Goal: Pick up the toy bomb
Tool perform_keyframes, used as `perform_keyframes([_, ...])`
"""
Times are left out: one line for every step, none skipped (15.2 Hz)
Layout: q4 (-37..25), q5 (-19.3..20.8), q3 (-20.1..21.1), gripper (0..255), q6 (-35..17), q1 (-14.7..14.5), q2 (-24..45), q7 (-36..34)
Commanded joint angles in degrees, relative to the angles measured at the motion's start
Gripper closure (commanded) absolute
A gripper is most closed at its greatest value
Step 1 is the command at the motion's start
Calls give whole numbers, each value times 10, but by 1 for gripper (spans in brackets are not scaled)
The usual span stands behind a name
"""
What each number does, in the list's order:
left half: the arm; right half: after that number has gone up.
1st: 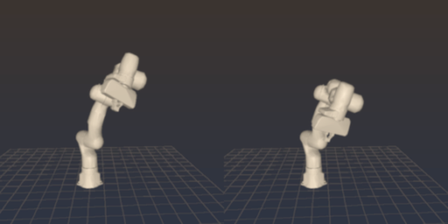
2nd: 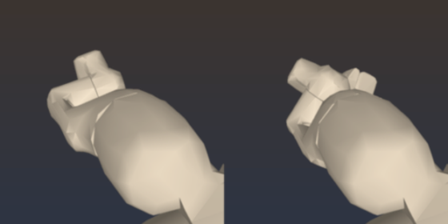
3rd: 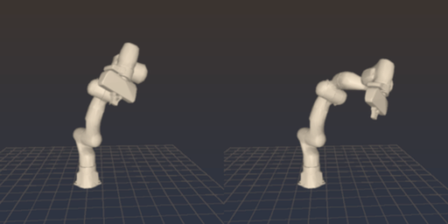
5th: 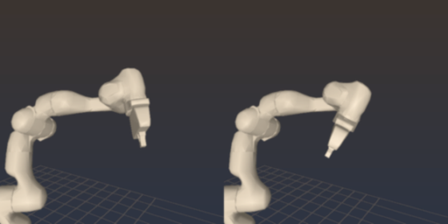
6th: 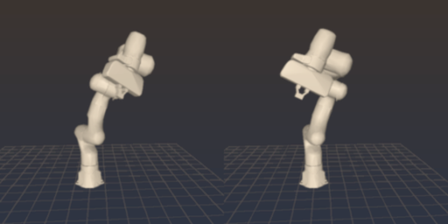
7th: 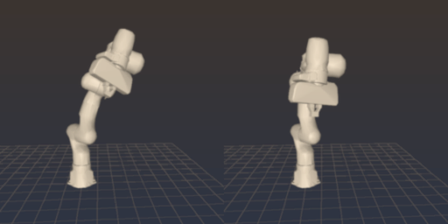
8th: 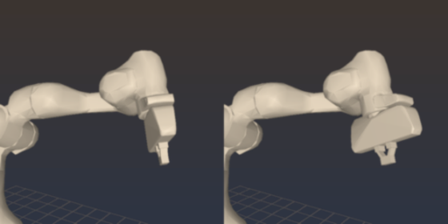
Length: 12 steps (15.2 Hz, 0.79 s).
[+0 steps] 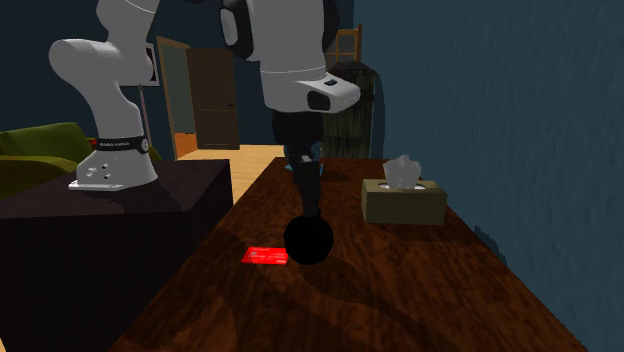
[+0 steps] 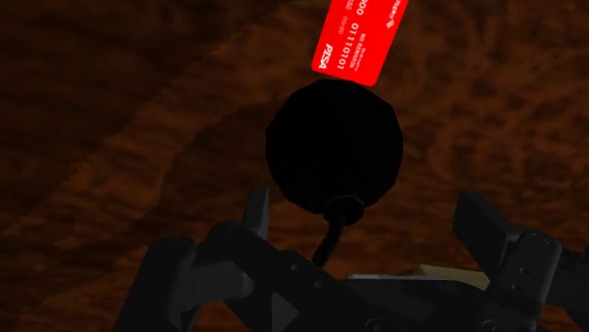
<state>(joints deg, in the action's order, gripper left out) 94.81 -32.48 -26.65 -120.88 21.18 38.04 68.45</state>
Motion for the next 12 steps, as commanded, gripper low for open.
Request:
perform_keyframes([-1, -6, 4, 0, -9, 3, 11, 5])
perform_keyframes([-1, -9, 6, 0, -13, 4, 15, 7])
perform_keyframes([-1, -11, 8, 0, -18, 6, 20, 9])
perform_keyframes([-1, -13, 9, 0, -20, 6, 23, 11])
perform_keyframes([-1, -13, 9, 0, -20, 6, 23, 11])
perform_keyframes([0, -13, 9, 255, -20, 6, 22, 10])
perform_keyframes([0, -13, 9, 255, -20, 6, 23, 10])
perform_keyframes([0, -13, 9, 255, -21, 5, 22, 10])
perform_keyframes([0, -13, 9, 255, -21, 5, 22, 10])
perform_keyframes([0, -13, 9, 255, -21, 5, 22, 10])
perform_keyframes([0, -13, 9, 255, -21, 5, 22, 10])
perform_keyframes([0, -13, 9, 255, -21, 5, 22, 10])
